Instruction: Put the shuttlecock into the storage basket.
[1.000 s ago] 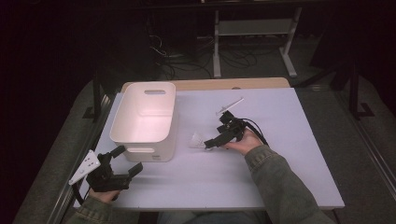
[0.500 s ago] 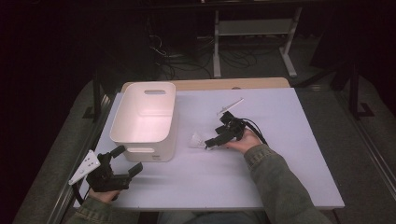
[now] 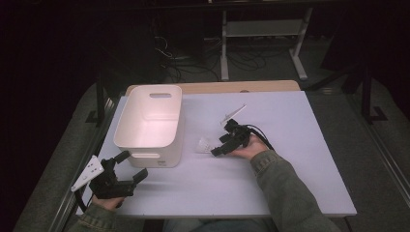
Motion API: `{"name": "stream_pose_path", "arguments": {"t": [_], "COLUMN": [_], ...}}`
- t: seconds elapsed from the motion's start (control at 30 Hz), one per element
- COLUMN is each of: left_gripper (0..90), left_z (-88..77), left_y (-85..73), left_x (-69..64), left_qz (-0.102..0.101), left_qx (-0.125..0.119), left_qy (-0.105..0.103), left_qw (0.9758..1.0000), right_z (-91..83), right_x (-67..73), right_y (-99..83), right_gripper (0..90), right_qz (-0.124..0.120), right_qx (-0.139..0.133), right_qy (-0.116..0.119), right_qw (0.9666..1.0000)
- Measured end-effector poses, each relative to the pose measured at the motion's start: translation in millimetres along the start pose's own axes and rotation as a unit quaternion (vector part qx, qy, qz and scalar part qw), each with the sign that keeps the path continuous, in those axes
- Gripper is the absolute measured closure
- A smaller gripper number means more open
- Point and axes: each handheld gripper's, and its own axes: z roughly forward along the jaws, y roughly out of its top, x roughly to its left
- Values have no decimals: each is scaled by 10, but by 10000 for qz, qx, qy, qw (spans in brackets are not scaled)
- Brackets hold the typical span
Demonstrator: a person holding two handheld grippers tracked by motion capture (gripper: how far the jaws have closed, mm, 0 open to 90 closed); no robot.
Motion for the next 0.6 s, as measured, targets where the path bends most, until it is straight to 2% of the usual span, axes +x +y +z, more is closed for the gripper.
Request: {"name": "stream_pose_path", "arguments": {"t": [0.2,0.3,0.37,0.6], "left_gripper": [0,0,0,0], "left_z": [0,-2,-1,-1], "left_y": [0,1,0,0], "left_x": [-1,0,-1,0], "left_qz": [5,3,-8,-3], "left_qx": [-11,-13,-16,-12], "left_qy": [2,1,2,1], "left_qw": [10000,10000,10000,10000], "right_z": [55,79,89,94], "right_x": [-22,-24,-36,-44], "right_y": [-7,-15,-18,-26], "right_gripper": [278,358,392,465], "right_qz": [-86,14,-33,-25], "right_qx": [122,206,194,230], "right_qy": [-26,28,3,11], "right_qw": [9999,9998,9998,9997]}}
